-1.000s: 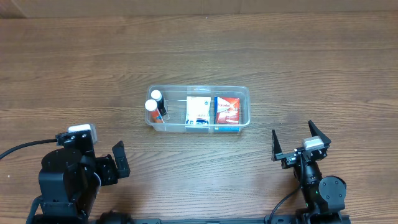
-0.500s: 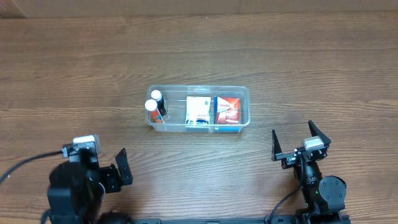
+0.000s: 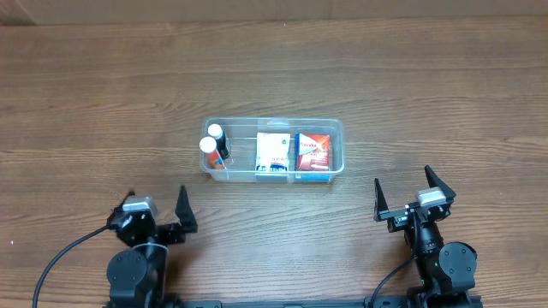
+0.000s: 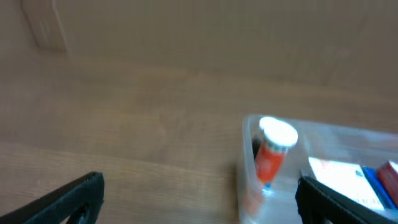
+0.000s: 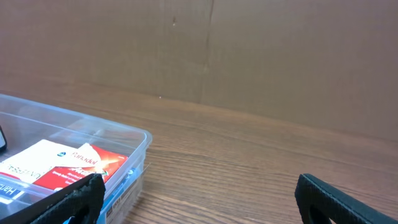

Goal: Pack container

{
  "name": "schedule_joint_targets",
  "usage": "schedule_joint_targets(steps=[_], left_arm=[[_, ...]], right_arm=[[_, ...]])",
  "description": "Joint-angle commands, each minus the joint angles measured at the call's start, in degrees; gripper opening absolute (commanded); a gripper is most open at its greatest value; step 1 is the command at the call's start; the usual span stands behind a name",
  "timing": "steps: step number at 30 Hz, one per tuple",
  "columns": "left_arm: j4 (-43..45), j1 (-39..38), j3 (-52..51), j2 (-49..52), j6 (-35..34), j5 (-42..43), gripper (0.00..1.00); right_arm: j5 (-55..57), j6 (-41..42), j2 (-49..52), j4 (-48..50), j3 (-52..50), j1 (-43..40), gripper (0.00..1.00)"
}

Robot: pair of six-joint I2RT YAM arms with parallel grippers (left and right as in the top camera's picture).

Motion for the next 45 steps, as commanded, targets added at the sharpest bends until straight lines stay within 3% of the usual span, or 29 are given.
schedule_joint_targets(steps=[1,5,11,45], left_arm=[[11.13,0.24,-5.42,-0.87,5.73,0.04,1.0],[21.29,0.24,-10.69,-0.9,6.49,-0.07,1.0],[15.61,0.26,-10.84,-0.87,6.71,0.59,1.0],[15.65,0.26,-10.82,-0.83,6.47,1.79,1.0]], right_arm=[[0.5,-0.17,-0.46,0.48,-0.59,-0.33,1.0],[0.5,-0.17,-0.46,0.48,-0.59,-0.33,1.0],[0.5,-0.17,-0.46,0.5,-0.59,-0.33,1.0],[0.5,-0.17,-0.46,0.48,-0.59,-0.33,1.0]])
